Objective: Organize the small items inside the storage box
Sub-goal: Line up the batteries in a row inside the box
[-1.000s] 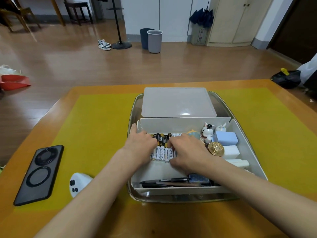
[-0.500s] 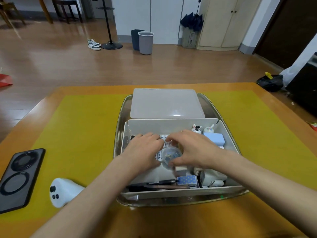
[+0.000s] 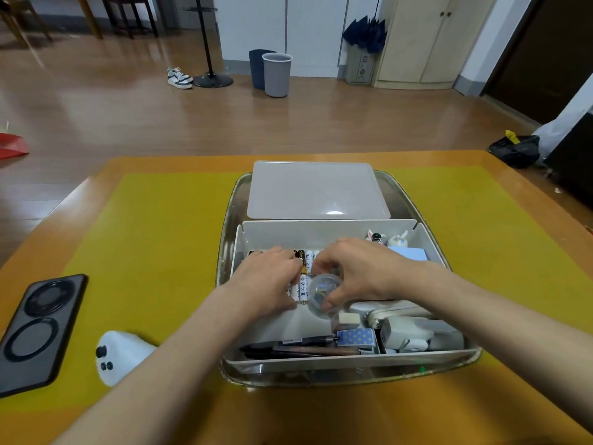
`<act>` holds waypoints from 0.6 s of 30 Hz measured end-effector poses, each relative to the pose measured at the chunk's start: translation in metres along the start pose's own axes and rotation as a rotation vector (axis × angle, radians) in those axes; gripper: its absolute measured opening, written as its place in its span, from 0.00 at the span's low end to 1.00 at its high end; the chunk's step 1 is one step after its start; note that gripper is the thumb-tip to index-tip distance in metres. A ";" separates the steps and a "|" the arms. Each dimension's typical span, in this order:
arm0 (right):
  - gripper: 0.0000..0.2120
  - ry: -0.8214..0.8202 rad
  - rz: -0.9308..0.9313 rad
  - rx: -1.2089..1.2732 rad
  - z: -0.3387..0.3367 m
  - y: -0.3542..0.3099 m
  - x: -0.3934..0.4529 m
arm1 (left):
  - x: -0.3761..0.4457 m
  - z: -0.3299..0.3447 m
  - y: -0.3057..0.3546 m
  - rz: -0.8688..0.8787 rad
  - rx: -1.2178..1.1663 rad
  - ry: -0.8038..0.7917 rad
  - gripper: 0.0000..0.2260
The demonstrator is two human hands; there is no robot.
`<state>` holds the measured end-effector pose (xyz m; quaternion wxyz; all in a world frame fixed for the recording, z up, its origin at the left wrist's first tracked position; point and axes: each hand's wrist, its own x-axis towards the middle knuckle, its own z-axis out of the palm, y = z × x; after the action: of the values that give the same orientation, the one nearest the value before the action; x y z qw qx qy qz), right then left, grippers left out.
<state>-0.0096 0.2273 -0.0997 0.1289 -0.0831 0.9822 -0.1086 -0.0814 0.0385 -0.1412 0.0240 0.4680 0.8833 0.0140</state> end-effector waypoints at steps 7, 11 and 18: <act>0.22 0.070 0.030 -0.033 0.005 0.001 0.000 | 0.000 -0.002 0.001 -0.003 0.009 0.009 0.14; 0.16 0.165 0.035 -0.067 0.011 -0.002 0.000 | 0.000 0.001 0.001 -0.012 0.021 0.008 0.15; 0.15 0.226 0.049 -0.093 0.014 -0.006 -0.001 | 0.000 0.002 0.004 -0.020 0.023 0.032 0.16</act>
<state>-0.0043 0.2193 -0.1110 0.0159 -0.0520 0.9962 -0.0684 -0.0780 0.0405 -0.1429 0.0045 0.4592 0.8882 0.0109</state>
